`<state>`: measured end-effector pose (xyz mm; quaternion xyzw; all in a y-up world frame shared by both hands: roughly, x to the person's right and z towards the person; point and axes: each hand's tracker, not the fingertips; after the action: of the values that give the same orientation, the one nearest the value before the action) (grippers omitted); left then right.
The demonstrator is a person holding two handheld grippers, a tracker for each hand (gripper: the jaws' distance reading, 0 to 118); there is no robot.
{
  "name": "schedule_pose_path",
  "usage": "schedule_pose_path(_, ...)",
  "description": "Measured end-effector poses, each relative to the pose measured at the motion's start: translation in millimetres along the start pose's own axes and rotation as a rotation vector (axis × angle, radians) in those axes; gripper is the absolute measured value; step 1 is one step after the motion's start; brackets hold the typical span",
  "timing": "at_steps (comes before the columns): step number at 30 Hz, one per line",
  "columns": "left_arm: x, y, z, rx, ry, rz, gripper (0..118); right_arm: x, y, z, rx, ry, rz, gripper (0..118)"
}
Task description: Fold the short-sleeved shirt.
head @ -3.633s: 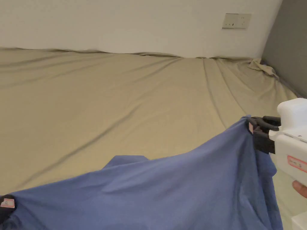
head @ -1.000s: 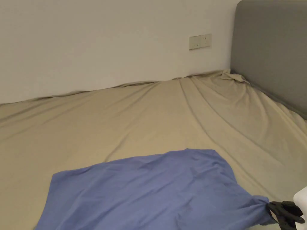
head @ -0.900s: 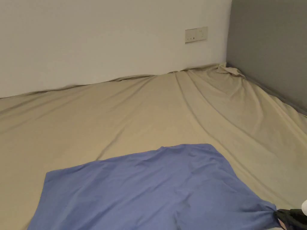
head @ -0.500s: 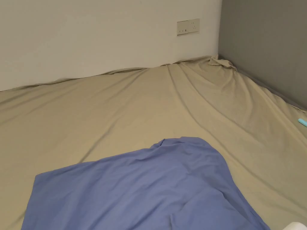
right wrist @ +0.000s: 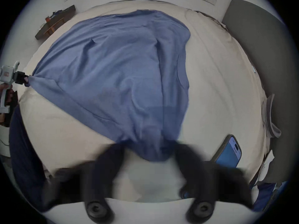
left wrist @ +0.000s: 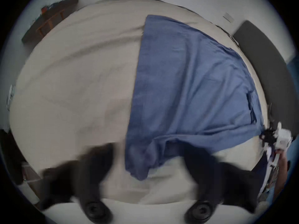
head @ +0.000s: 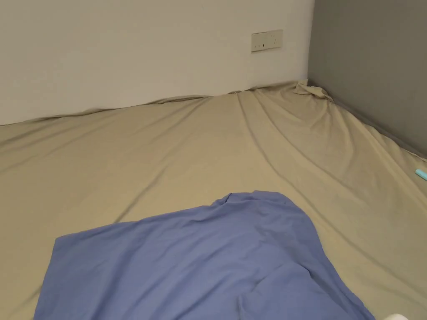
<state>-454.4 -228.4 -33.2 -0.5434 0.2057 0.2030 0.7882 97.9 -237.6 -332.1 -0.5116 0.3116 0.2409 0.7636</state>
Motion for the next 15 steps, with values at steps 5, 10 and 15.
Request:
schedule_pose_path(5,33.5,-24.1,66.2,0.208,-0.083,0.02,118,-5.8,20.3,75.6,0.248,-0.025,-0.054,116)
schedule_pose_path(10,79.5,-26.5,81.9,0.251,-0.134,0.034,118,-32.9,33.2,92.9,0.411,0.004,-0.142,118)
schedule_pose_path(15,81.0,-38.4,51.8,0.226,-0.213,0.076,52,-63.1,33.5,72.6,0.371,0.027,-0.155,3)
